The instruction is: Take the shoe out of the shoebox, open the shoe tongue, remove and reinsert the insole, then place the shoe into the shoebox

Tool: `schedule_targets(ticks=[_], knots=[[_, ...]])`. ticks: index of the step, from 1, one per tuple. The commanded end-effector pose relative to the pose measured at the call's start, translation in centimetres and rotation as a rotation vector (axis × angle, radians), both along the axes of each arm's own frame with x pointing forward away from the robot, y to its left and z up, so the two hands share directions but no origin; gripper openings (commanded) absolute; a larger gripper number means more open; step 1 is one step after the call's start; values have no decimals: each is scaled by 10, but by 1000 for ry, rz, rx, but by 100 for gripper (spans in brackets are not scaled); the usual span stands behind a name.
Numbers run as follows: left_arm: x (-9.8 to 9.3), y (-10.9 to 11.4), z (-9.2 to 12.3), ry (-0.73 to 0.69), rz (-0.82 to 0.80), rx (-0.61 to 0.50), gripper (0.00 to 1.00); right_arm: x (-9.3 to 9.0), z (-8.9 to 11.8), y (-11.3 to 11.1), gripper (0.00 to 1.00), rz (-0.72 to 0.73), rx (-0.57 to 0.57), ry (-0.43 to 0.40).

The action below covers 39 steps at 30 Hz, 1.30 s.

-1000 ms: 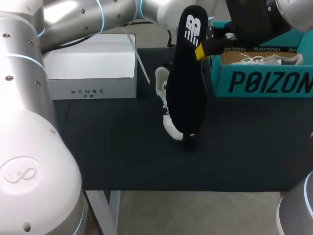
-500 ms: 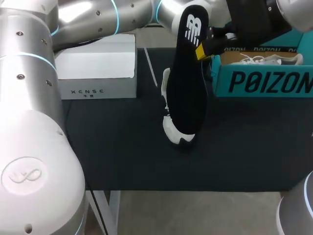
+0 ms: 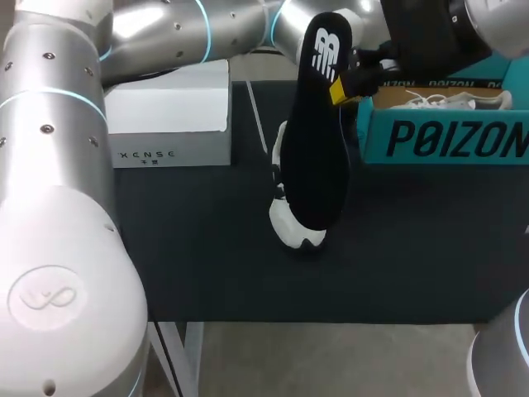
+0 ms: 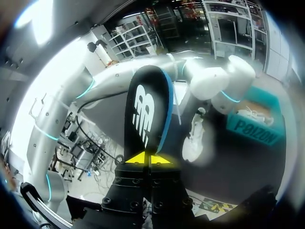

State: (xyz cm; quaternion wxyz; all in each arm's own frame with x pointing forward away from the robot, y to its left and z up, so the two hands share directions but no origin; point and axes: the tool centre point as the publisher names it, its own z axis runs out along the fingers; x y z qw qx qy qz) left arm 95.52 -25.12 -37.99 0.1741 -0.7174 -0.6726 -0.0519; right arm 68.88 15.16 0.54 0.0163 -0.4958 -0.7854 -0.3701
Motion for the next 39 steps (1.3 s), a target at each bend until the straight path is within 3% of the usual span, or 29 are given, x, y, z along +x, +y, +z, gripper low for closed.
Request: schedule_targets(ticks=[1,22,29,39], knots=[[9,-11,-10,50,14,35,100,4,0,1,0,3,-2,5],[15,14,75,203,103,-294,100,10,0,1,0,11,-1,20],[27,11,62,197,132,-281,100,10,1,1,0,13,-3,23],[33,15,53,170,108,-344,100,13,0,0,0,18,0,26]])
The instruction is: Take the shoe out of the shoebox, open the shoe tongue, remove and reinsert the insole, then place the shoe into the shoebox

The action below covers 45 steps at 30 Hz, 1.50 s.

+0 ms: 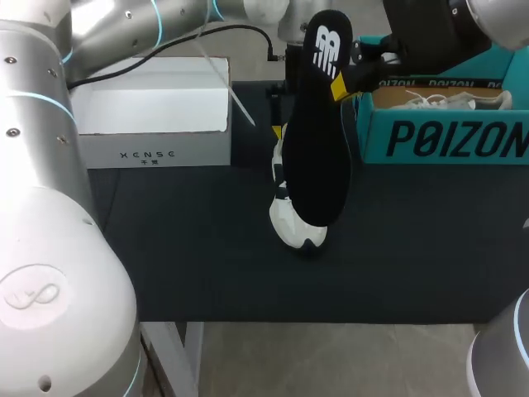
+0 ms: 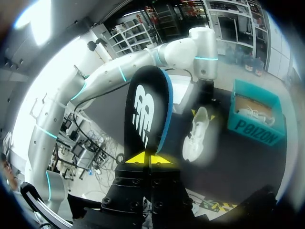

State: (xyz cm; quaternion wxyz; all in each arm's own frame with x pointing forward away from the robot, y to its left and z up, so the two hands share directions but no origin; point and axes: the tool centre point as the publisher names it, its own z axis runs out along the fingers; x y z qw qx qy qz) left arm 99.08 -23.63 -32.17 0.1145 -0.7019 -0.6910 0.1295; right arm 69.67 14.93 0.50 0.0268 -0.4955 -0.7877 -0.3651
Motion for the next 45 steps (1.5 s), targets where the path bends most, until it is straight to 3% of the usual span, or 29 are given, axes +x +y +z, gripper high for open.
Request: schedule_targets(ticks=[1,7,14,17,21,29,42,45], knots=[[-2,-1,-7,-1,2,-22,100,6,0,2,0,8,-1,4],[-3,-4,-14,16,12,-24,100,5,1,2,0,3,-2,3],[-5,6,6,69,13,-102,100,4,-1,3,0,-5,0,3],[-6,10,22,107,31,-154,100,7,-2,5,0,-2,3,-1],[-12,22,53,129,56,-310,100,9,-3,5,0,0,4,-7],[-23,47,109,29,72,-533,100,15,-6,7,0,0,8,-28],[-21,48,169,-19,210,-688,100,35,-19,14,0,23,37,-58],[-17,51,177,39,264,-641,100,37,-21,15,0,27,43,-65]])
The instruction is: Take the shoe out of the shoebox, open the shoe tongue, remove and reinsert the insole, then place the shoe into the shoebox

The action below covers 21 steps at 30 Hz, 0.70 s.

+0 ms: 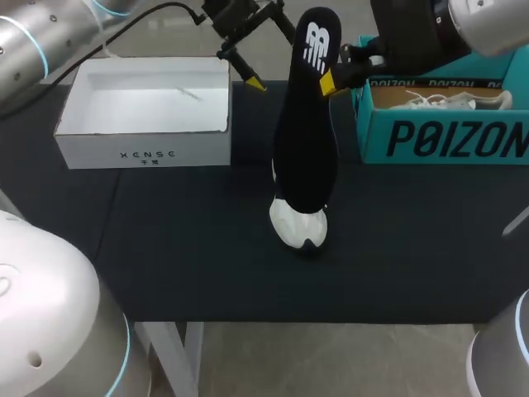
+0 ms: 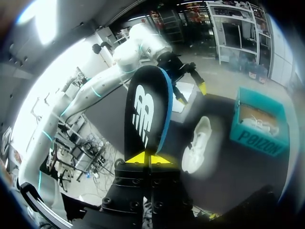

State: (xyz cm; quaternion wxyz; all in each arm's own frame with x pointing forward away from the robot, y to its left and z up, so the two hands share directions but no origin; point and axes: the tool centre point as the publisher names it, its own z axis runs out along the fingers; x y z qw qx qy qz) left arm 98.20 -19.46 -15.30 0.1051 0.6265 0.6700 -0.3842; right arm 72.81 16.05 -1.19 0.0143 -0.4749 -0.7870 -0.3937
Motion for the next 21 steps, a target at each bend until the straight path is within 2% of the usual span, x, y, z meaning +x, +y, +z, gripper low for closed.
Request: schedule_targets(ticks=[1,16,19,21], knots=[[-7,7,10,-5,93,77,100,7,-5,4,0,6,9,-3],[-5,7,5,-21,104,95,100,17,-1,-5,0,20,-2,-15],[-4,10,-3,67,130,153,100,18,-1,-5,0,22,-3,-14],[-4,10,-4,89,144,148,100,20,-2,-5,0,24,-2,-15]])
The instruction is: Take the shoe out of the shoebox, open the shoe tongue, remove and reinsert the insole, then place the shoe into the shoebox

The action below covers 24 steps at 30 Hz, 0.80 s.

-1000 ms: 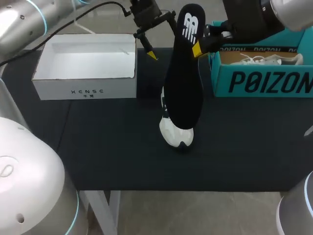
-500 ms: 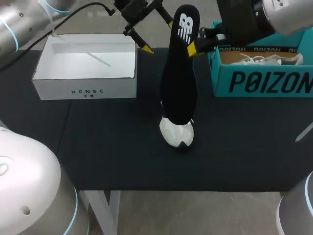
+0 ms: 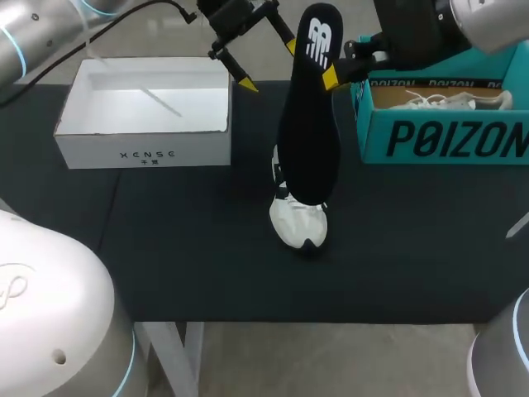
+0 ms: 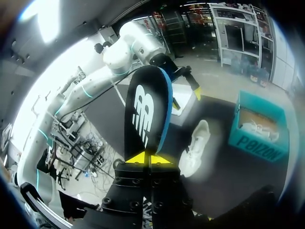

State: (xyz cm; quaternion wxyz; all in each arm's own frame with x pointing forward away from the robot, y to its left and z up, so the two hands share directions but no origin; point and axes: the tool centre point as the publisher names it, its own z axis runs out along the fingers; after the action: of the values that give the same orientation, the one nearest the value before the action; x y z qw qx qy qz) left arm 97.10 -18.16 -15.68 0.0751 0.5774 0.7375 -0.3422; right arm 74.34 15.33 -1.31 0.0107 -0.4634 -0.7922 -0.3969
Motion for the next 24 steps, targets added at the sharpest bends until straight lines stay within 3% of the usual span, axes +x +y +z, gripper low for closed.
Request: schedule_targets(ticks=[1,17,24], knots=[[6,-3,-1,86,25,-3,100,5,0,2,0,6,-1,3],[12,10,31,259,129,-411,100,15,7,-2,0,20,26,-37],[5,19,53,193,170,-634,100,26,13,-4,0,37,70,-61]])
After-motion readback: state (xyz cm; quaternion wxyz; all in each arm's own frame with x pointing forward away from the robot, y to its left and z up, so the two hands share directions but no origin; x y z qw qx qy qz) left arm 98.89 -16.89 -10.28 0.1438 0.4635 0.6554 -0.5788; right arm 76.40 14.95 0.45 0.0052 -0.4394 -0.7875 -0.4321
